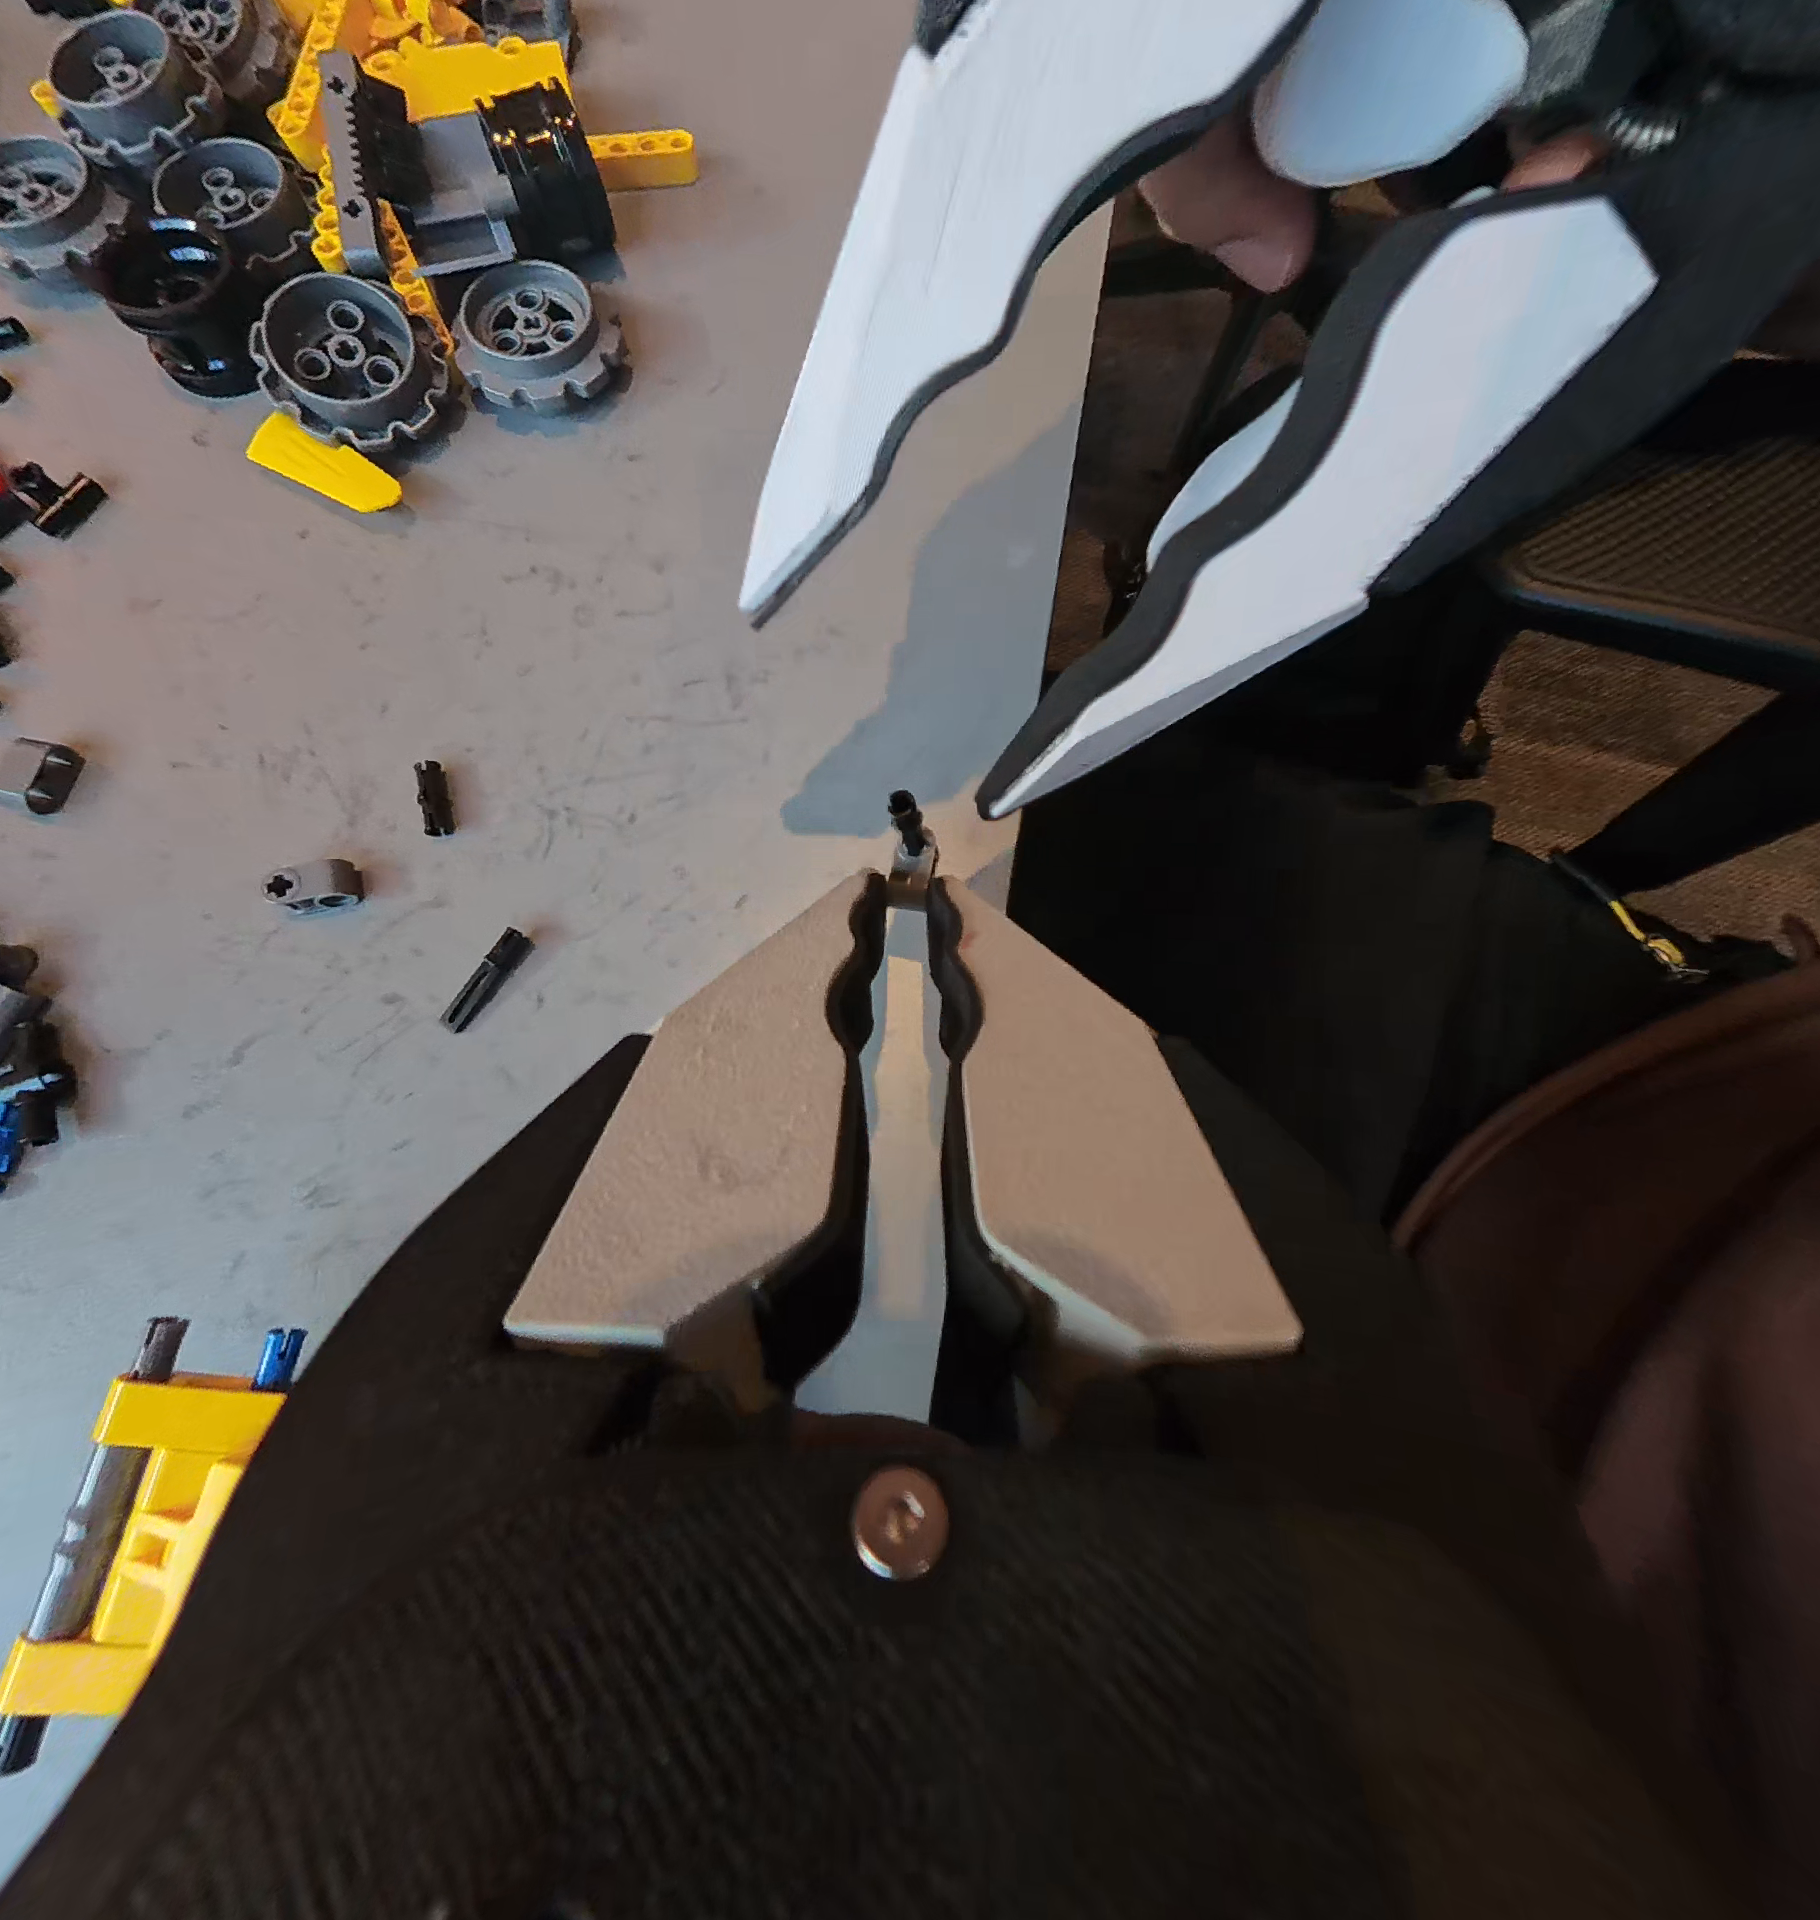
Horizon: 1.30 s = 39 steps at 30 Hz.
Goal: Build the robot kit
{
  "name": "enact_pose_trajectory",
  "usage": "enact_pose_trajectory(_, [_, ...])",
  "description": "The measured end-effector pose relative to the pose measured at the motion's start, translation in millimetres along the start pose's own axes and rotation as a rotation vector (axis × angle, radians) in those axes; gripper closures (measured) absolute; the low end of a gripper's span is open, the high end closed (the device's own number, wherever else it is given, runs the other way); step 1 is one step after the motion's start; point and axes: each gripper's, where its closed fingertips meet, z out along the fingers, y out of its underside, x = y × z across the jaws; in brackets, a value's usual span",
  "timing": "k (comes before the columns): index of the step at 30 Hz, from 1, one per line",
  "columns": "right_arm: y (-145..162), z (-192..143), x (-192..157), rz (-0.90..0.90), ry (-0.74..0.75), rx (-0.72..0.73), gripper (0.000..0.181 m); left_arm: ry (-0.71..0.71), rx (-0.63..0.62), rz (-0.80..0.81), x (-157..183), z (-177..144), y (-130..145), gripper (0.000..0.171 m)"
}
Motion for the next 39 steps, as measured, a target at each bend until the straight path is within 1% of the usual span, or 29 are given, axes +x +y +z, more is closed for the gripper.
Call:
enact_pose_trajectory(3, [3.5, 3.0, 1.7, -0.041, 0.042, -0.021, 0.133, 0.017, 0.000, -0.037, -0.6, -0.5, -1.1, 0.166])
enact_pose_trajectory(8, [9.1, 9.4, -0.6, -0.069, 0.062, -0.036, 0.131, 0.073, 0.015, -0.099, 1.4, -1.5, -4.7, 0.166])
enact_pose_trajectory(12, [5.8, 7.8, -0.8, -0.071, 0.070, -0.014, 0.131, 0.119, 0.039, -0.138, 3.9, -4.1, -5.9, 0.166])
enact_pose_trajectory(20, [-0.8, 8.9, 4.6, -0.101, 0.133, 0.011, 0.131, 0.157, 0.089, -0.209, 3.5, -6.6, -14.4, 0.166])
enact_pose_trajectory(24, [1.6, 6.8, 6.9, -0.115, 0.143, -0.001, 0.132, 0.164, 0.096, -0.231, 1.5, -8.2, -15.3, 0.166])
enact_pose_trajectory(29, [8.5, 3.4, 9.1, -0.144, 0.151, -0.039, 0.132, 0.212, 0.105, -0.273, 3.6, -11.8, -15.5, 0.166])
enact_pose_trajectory(33, [3.9, 4.0, 4.4, -0.164, 0.134, -0.023, 0.134, 0.235, 0.094, -0.299, 3.4, -13.8, -10.9, 0.166])
enact_pose_trajectory(39, [-10.8, 4.5, -7.0, -0.232, 0.105, 0.009, 0.135, 0.344, 0.101, -0.367, 13.7, -16.2, -12.8, 0.166])
